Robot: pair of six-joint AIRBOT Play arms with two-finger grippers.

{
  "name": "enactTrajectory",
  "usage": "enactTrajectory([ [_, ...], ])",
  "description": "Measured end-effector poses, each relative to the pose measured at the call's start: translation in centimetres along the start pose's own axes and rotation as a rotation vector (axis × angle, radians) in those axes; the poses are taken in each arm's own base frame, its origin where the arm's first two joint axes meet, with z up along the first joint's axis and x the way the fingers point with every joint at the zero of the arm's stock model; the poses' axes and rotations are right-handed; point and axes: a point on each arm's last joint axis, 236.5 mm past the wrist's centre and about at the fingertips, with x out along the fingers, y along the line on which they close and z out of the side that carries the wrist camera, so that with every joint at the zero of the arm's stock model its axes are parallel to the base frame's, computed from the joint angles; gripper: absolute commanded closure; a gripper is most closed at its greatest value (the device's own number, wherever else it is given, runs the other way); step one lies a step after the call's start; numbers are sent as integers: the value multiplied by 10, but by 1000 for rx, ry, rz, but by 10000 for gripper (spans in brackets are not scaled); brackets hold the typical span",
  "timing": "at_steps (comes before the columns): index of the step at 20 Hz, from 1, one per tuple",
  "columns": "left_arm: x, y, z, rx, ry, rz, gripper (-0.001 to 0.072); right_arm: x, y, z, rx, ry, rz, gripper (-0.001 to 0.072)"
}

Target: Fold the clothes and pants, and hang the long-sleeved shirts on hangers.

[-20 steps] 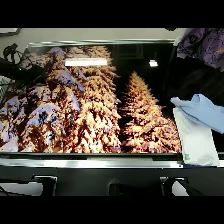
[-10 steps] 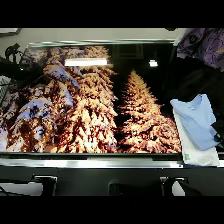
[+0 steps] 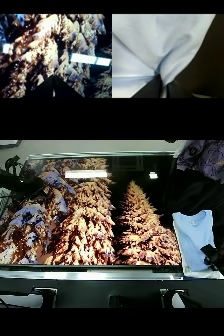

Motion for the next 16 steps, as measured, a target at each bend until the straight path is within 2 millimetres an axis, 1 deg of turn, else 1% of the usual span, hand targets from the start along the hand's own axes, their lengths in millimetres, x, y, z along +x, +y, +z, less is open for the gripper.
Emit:
enactTrajectory([
  [4, 0, 0, 0, 0, 0, 0, 690, 3, -8, -3, 10, 8, -35, 675],
  [5, 0, 0, 0, 0, 0, 0, 690, 3, -10, -4, 12, 11, -43, 657],
  [6, 0, 0, 0, 0, 0, 0, 690, 3, -12, -5, 14, 15, -52, 583],
  [7, 0, 0, 0, 0, 0, 0, 690, 3, -14, -5, 18, 18, -61, 445],
  [8, 0, 0, 0, 0, 0, 0, 690, 3, -17, -6, 20, 23, -73, 248],
  [9, 0, 0, 0, 0, 0, 0, 690, 3, -17, -7, 20, 25, -76, 159],
  [10, 0, 0, 0, 0, 0, 0, 690, 3, -17, -6, 19, 21, -73, 179],
  [12, 0, 0, 0, 0, 0, 0, 690, 1, -11, -2, -3, 3, -46, 184],
  [13, 0, 0, 0, 0, 0, 0, 690, -2, -1, 4, -25, -21, -1, 280],
  [14, 0, 0, 0, 1, -1, 0, 690, -8, 13, 11, -51, -50, 65, 401],
  [16, -2, -1, 0, 3, -5, -1, 691, -32, 57, 25, -129, -127, 258, 527],
])
